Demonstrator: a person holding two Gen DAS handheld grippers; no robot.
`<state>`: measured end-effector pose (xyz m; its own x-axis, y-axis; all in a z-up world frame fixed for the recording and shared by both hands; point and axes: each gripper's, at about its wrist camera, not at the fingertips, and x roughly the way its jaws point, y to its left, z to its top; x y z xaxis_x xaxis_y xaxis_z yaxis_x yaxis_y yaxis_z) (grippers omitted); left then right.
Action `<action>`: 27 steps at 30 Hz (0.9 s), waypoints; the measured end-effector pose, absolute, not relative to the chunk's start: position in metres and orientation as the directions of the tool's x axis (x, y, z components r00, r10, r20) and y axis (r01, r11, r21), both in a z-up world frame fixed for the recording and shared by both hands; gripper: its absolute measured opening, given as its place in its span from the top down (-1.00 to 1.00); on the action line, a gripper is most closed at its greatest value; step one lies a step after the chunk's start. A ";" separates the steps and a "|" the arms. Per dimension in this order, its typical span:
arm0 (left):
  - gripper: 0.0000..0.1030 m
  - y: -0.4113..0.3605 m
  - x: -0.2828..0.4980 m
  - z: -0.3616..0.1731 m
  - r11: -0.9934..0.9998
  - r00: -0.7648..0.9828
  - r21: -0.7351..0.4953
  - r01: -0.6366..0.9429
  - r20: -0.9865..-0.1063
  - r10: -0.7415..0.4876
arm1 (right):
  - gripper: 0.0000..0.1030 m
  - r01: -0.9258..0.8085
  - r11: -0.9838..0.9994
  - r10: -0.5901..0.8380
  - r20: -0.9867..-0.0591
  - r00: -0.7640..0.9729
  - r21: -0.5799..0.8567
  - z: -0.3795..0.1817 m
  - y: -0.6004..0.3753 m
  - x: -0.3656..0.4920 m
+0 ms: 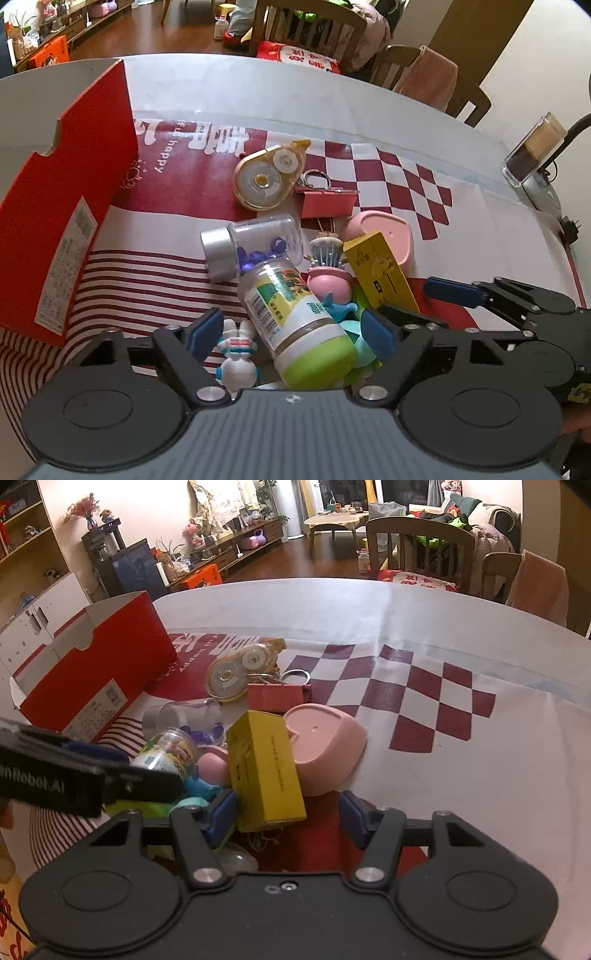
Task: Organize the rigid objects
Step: 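Lower left tool onto green-lidded jar while right tool lowers onto yellow box, then close left tool on green-lidded jar while right tool closes on yellow box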
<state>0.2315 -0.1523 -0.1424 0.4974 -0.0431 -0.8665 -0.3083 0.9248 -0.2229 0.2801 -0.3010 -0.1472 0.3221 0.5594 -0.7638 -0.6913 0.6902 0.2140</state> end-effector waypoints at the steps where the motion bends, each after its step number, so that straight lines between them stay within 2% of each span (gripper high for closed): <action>1: -0.47 -0.153 0.232 -0.144 0.925 0.491 -0.222 -0.309 -0.870 -0.044 | -0.14 -0.687 0.689 0.566 -0.763 0.313 0.229 -0.148 -0.301 0.283; 4: -0.32 -0.151 0.234 -0.147 0.917 0.487 -0.233 -0.324 -0.872 -0.050 | -0.10 -0.684 0.684 0.576 -0.761 0.297 0.251 -0.149 -0.298 0.285; 6: -0.18 -0.150 0.234 -0.147 0.916 0.483 -0.236 -0.324 -0.874 -0.054 | 0.03 -0.689 0.678 0.583 -0.758 0.292 0.256 -0.148 -0.295 0.284; 8: -0.17 -0.149 0.234 -0.148 0.913 0.484 -0.242 -0.327 -0.873 -0.058 | 0.14 -0.688 0.673 0.593 -0.754 0.282 0.272 -0.149 -0.294 0.283; 11: -0.07 -0.150 0.233 -0.146 0.916 0.490 -0.243 -0.319 -0.869 -0.060 | 0.19 -0.678 0.682 0.590 -0.754 0.289 0.273 -0.148 -0.294 0.281; 17: 0.00 -0.150 0.228 -0.146 0.920 0.496 -0.233 -0.314 -0.867 -0.050 | 0.38 -0.643 0.700 0.599 -0.746 0.292 0.310 -0.141 -0.299 0.278; 27: 0.13 -0.139 0.215 -0.142 0.899 0.508 -0.262 -0.351 -0.860 -0.052 | 0.45 -0.590 0.750 0.572 -0.741 0.351 0.299 -0.123 -0.297 0.255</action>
